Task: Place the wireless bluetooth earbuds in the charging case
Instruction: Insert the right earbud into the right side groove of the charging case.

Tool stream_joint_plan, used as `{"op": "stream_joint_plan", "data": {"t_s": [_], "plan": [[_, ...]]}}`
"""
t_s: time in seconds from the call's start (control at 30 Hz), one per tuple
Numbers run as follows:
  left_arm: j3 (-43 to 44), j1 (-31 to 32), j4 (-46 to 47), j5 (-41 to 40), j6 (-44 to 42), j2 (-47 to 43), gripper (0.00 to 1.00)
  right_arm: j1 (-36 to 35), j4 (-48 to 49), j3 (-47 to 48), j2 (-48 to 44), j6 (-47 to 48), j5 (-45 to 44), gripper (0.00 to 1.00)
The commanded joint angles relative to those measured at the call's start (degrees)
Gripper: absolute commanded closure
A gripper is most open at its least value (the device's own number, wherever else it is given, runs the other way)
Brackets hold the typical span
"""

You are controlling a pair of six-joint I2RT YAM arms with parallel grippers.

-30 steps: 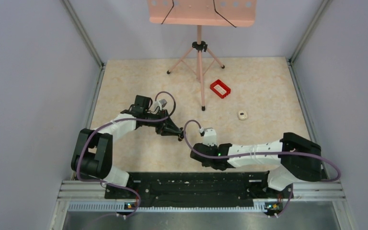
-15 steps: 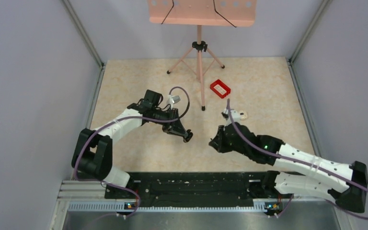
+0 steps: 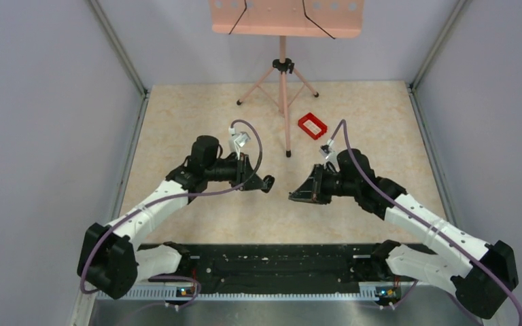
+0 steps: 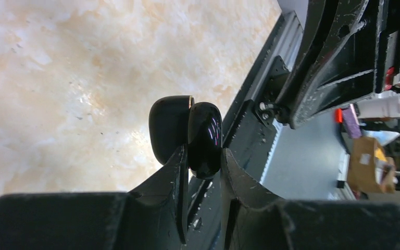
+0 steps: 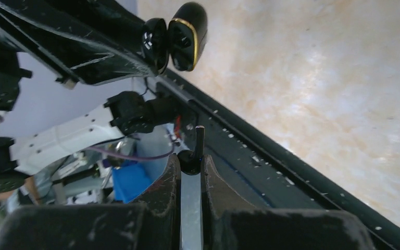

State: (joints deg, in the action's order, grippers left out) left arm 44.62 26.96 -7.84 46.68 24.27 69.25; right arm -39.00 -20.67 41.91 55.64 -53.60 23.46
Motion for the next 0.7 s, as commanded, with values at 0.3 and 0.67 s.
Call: {"op": "stream_joint_plan", "data": {"t_s": [0.3, 0.67], "plan": [[-5.98, 1.28, 13.41, -4.31, -1.71, -7.79, 1.0, 4.13, 29.71, -8.24, 2.76, -18.08, 21.56, 1.0], [-6.2, 1.52, 14.72, -1.21, -1.43, -8.17, 1.0, 4.34, 27.64, -4.93, 5.62, -16.55, 15.17, 1.0]]}}
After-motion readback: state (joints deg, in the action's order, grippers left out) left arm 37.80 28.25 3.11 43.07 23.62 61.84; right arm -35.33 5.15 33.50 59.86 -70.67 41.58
